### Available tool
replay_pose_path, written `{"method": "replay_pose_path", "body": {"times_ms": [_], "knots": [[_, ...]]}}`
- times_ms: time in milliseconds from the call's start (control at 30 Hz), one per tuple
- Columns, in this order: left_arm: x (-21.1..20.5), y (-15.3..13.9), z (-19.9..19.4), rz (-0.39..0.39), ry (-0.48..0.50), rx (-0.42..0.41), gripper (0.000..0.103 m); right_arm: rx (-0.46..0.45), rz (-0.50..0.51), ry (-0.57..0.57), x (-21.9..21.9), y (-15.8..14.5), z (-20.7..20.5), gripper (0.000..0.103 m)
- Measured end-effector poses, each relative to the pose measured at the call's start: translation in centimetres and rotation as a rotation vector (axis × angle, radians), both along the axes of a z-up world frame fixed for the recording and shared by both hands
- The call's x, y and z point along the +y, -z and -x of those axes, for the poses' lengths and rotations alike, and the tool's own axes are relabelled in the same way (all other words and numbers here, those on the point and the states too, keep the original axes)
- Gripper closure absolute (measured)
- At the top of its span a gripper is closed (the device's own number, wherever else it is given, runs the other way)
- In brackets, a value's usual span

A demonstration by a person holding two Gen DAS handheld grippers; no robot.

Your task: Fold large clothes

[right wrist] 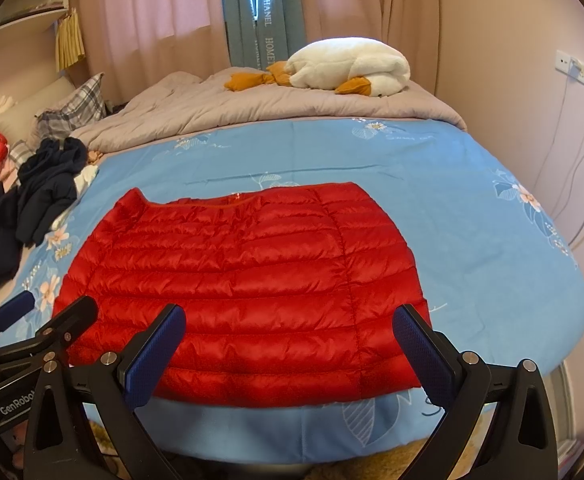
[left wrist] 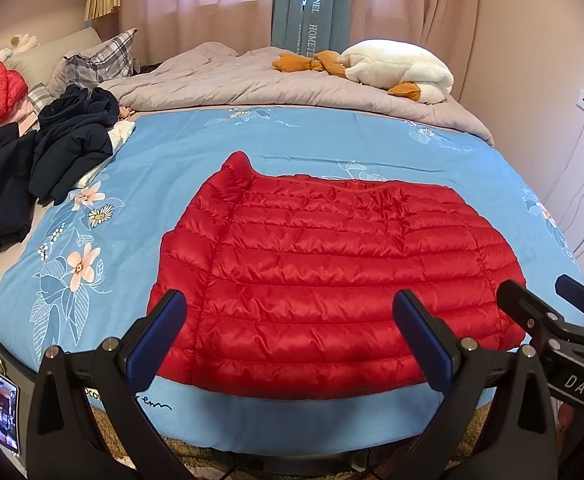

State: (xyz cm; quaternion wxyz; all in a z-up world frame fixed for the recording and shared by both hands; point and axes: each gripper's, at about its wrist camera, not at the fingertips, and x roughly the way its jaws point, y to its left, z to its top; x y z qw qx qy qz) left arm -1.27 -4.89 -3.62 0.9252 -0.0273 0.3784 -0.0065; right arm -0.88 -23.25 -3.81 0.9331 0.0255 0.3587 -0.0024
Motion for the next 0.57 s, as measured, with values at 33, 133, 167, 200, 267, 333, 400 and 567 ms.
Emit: {"method": "replay_pose_path", "body": {"times_ms": [33,133,167,200,267,333,400,567], "knots": [[0.04,-0.03,0.02,0.000,-0.001,-0.002,0.000,0.000,-0.001,-0.002,-0.03,0.01,-0.03,0.001],[0.27,-0.14,0.06,0.004,-0.005,-0.006,0.000,0.001,0.001,-0.003,0.12,0.08,-0.09,0.001],[0.31,-0.18,0.02,0.005,-0.006,-0.007,0.000,0.001,0.004,-0.002,0.16,0.08,-0.09,0.001],[0.27,-0.18,-0.01,0.005,-0.008,-0.008,0.000,0.000,0.005,-0.001,0.20,0.09,-0.07,0.001],[0.36,-0.21,-0.09,0.004,-0.012,-0.009,0.000,0.000,0.004,-0.003,0.17,0.06,-0.10,0.001],[0.45,-0.22,-0.15,0.004,-0.016,-0.009,0.000,0.001,0.005,-0.002,0.23,0.08,-0.06,0.001],[0.55,-0.24,-0.21,0.004,-0.019,-0.010,0.000,0.000,0.005,-0.002,0.20,0.05,-0.10,0.001],[0.98,-0.24,-0.29,0.009,-0.034,-0.010,0.000,0.000,0.005,-0.001,0.19,0.05,-0.11,0.001]]}}
